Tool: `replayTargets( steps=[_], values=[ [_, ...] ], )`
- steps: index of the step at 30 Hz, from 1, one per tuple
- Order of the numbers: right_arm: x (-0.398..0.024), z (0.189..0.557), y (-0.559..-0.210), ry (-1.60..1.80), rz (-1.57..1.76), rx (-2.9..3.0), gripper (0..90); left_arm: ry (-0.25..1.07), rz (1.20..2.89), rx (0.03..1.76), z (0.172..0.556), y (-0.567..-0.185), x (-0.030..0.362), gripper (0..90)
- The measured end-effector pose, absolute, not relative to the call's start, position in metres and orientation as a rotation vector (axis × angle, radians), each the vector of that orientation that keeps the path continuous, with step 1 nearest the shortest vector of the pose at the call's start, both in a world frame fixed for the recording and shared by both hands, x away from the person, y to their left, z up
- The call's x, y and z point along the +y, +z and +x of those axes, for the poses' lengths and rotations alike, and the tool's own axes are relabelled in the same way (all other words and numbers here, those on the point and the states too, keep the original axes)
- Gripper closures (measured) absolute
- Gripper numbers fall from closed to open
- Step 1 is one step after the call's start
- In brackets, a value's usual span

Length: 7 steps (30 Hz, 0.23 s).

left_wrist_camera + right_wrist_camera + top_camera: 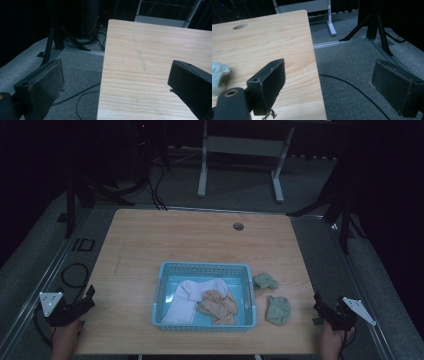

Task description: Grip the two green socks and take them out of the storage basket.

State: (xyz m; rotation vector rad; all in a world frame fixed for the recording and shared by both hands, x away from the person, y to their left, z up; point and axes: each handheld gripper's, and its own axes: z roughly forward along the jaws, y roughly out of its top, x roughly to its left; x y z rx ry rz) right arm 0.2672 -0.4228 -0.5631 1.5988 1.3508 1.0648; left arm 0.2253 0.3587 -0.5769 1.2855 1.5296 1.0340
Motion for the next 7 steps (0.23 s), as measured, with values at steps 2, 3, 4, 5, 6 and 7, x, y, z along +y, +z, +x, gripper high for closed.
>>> replayTargets(
  steps=[2,3,4,5,6,7],
  values=[
    [-0.4233,0.2680,-0.5630,1.060,1.607,1.349,11.4,1.033,1.285,1.529,0.2253,-0.5769,0.3589,0.7],
    [-0.4237,0.2684,-0.5630,1.062,1.613,1.350,11.4,1.033,1.284,1.530,0.2253,-0.5769,0.3588,0.7],
    [-0.4238,0.2685,-0.5630,1.063,1.615,1.349,11.4,1.033,1.284,1.530,0.2253,-0.5769,0.3588,0.7],
    [-0.4238,0.2684,-0.5630,1.062,1.612,1.347,11.4,1.032,1.285,1.530,0.2254,-0.5769,0.3589,0.7],
    [-0.4236,0.2686,-0.5630,1.059,1.612,1.349,11.4,1.030,1.285,1.531,0.2255,-0.5769,0.3590,0.7],
    [-0.4232,0.2688,-0.5630,1.055,1.609,1.353,11.4,1.030,1.285,1.531,0.2255,-0.5769,0.3591,0.7]
  ],
)
